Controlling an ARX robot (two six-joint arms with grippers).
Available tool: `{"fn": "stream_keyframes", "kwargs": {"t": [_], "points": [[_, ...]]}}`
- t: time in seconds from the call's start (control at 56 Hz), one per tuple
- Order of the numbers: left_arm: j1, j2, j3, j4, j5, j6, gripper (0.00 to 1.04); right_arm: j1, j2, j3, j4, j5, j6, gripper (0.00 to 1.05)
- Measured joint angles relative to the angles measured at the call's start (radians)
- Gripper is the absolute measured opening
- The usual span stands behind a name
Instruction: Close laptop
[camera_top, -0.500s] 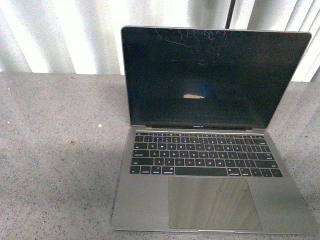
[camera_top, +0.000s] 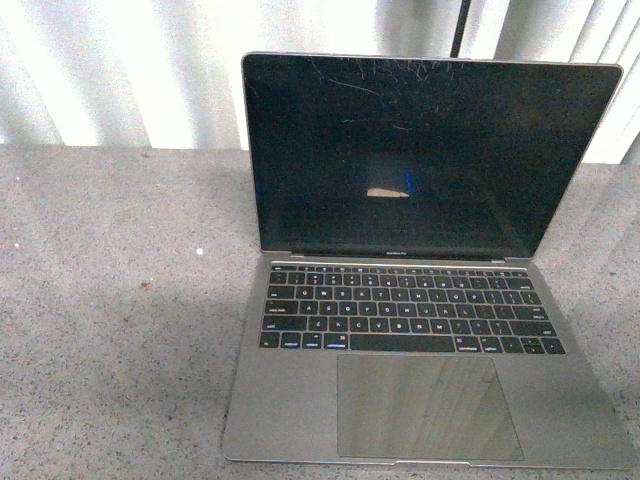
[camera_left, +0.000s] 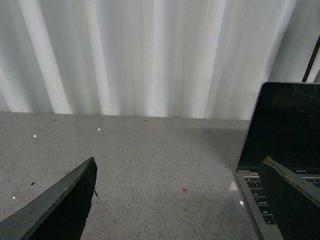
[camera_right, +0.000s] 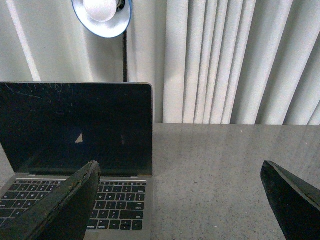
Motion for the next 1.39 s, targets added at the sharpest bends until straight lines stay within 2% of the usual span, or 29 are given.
{"fn": "stream_keyframes", "kwargs": {"t": [0.411,0.429,0.464,0.518,0.571,0.625,0.661,0.732,0.821,0.911,1.018,1.161,1.393], "points": [[0.0,0.0,0.0,0.0,0.0,0.0,0.98,0.002,0.002,0.001,-0.002,0.009,0.005,0.97],[-0.001,0.001,0.0,0.0,-0.007,-0.005,0.98,0.013,0.013,0.007,-0.024,0.04,0.022,0.97],[-0.026,0.023,0.001,0.018,-0.089,-0.048,0.98,0.068,0.084,0.064,-0.148,0.21,0.098,0.97],[-0.082,0.109,0.003,0.128,-0.229,-0.163,0.98,0.118,0.209,0.117,-0.198,0.4,0.136,0.97],[-0.114,0.245,0.014,0.292,-0.215,-0.227,0.98,0.119,0.325,0.153,-0.144,0.46,0.118,0.97],[-0.133,0.411,0.044,0.474,-0.13,-0.243,0.98,0.095,0.436,0.196,-0.056,0.412,0.059,0.97],[-0.146,0.569,0.086,0.64,-0.061,-0.24,0.98,0.065,0.522,0.227,0.03,0.344,-0.005,0.97],[-0.166,0.814,0.189,0.84,0.032,-0.216,0.98,0.011,0.671,0.286,0.166,0.219,-0.12,0.97],[-0.206,1.078,0.344,0.936,0.098,-0.176,0.98,-0.038,0.859,0.373,0.299,0.09,-0.246,0.97],[-0.257,1.296,0.492,0.927,0.201,-0.138,0.98,-0.058,1.025,0.46,0.369,-0.018,-0.348,0.97],[-0.323,1.437,0.638,0.862,0.219,-0.046,0.98,-0.073,1.138,0.555,0.401,-0.126,-0.406,0.97],[-0.392,1.571,0.828,0.766,0.123,0.093,0.98,-0.104,1.261,0.731,0.391,-0.239,-0.443,0.97],[-0.425,1.751,1.086,0.587,0.016,0.245,0.98,-0.095,1.419,0.908,0.337,-0.272,-0.489,0.97]]}}
